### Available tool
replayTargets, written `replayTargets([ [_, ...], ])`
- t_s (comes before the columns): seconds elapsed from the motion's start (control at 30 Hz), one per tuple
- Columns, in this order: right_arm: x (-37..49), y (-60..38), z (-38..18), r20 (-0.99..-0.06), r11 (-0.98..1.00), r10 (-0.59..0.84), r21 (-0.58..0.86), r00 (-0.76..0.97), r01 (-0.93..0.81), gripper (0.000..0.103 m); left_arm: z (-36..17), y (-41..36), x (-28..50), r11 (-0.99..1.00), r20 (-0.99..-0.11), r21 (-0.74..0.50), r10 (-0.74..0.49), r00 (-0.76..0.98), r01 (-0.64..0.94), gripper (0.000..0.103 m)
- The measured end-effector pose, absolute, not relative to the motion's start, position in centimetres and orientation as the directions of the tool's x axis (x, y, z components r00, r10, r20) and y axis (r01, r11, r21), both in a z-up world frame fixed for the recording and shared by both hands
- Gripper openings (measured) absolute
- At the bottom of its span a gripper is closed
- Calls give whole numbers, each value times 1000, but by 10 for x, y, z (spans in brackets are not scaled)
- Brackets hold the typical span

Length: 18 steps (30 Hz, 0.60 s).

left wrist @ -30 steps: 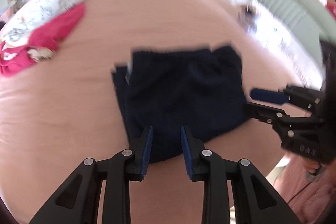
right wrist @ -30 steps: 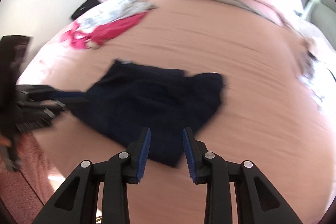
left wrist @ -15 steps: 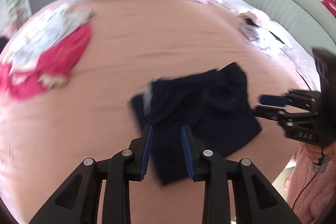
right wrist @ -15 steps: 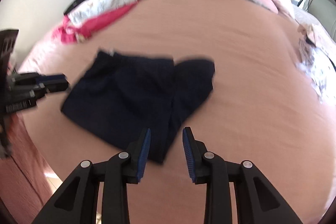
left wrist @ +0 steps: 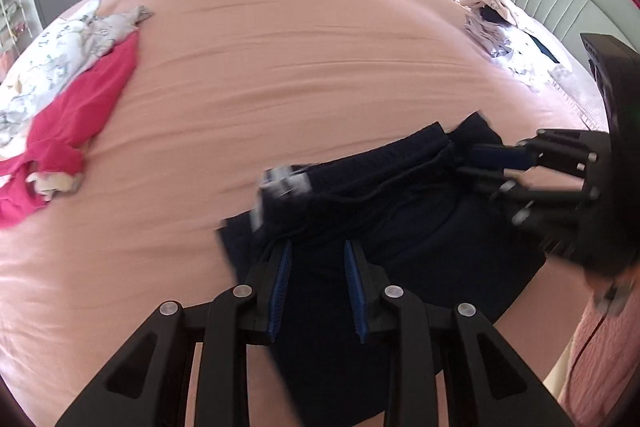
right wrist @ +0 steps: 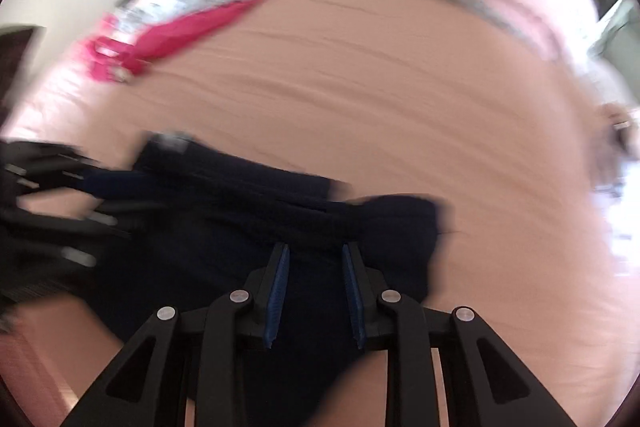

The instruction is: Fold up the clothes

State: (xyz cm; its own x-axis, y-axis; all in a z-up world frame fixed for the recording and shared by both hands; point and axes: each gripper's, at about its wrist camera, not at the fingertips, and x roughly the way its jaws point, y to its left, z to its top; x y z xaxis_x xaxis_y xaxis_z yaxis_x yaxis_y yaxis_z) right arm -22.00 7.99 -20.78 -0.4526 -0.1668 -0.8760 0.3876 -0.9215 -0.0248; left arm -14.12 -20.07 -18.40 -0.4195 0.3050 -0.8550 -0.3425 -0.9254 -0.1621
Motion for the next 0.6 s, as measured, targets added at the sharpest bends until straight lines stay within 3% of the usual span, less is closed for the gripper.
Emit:
replayTargets([
  [0.17,-215,119,-199,-884,-964,-118,-7,-453,265,27,-180,-213,-131,-939,-830,-226,325,-453,-260,25],
  [0.3,-193,142,-186,-873,-966,-231,153,-429,210,28,-170,-218,-118,-956,-815,-221,289,-502,-191,40],
  [0.43,-172,147,-181,-868,-959,-275,213,-413,189,30,-174,-226,-105,-948,-819,-278,320,-476,-157,41],
  [0.47,-170,144,-183,-867,-958,-278,221,-413,181,32,-179,-231,-105,-940,-818,-315,341,-463,-135,43],
  [0.53,-167,148,-188,-866,-959,-283,244,-413,145,52,-193,-237,-108,-928,-828,-363,361,-430,-80,45],
  [0.6,-174,154,-198,-868,-951,-306,294,-392,90,56,-202,-243,-111,-909,-818,-415,392,-420,-40,46],
])
